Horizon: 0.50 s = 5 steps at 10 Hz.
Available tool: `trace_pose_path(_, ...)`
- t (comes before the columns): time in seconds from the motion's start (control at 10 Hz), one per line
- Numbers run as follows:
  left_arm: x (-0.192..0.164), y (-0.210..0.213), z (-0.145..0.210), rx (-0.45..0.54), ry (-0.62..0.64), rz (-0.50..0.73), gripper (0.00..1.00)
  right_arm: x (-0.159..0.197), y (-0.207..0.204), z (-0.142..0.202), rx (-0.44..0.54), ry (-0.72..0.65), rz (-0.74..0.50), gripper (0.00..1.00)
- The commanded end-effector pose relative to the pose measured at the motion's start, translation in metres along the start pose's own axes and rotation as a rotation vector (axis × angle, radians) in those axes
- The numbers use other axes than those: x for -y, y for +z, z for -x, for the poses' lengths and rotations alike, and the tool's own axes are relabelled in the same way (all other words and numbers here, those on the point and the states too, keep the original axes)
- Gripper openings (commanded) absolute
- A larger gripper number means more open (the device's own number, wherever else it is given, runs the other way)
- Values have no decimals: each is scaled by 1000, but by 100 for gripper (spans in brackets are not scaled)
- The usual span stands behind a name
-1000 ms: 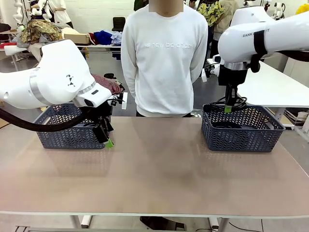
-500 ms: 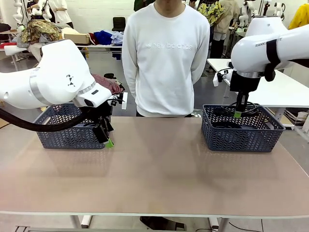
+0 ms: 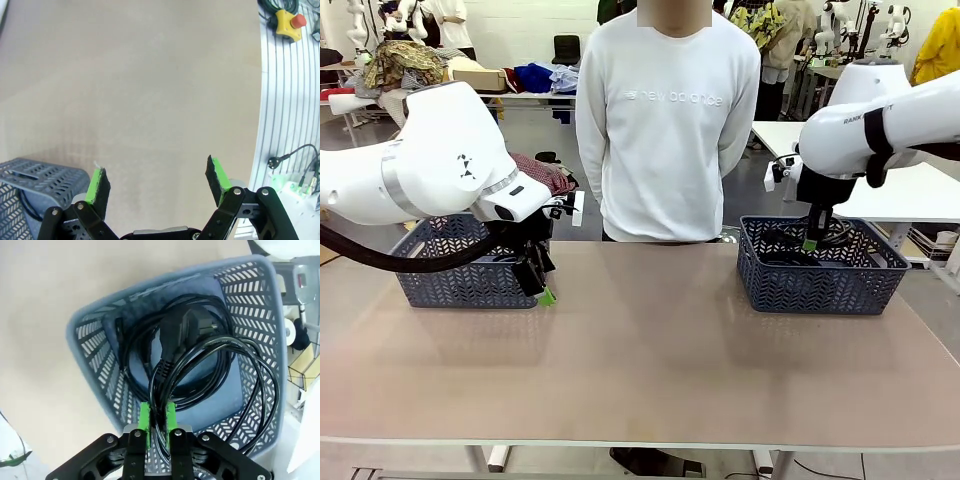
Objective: Organize the cables according to human instructions.
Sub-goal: Pick up a bundle of cables and place it in the basket indicated by the human.
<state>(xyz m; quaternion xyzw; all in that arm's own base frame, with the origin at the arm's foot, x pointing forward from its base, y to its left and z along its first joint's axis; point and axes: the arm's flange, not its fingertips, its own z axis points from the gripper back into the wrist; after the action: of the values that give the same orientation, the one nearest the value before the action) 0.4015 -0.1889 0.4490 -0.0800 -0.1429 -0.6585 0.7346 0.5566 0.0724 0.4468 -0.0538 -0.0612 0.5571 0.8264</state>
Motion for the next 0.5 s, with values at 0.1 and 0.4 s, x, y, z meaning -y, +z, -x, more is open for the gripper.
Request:
trace_pose_path(0.1,0,2,2,-5,1,-1,100,17,-11,2,47,59,3,0)
trace_pose_path(0.4,0,2,2,-5,1,-1,100,21,-18,2,73,53,-20,35)
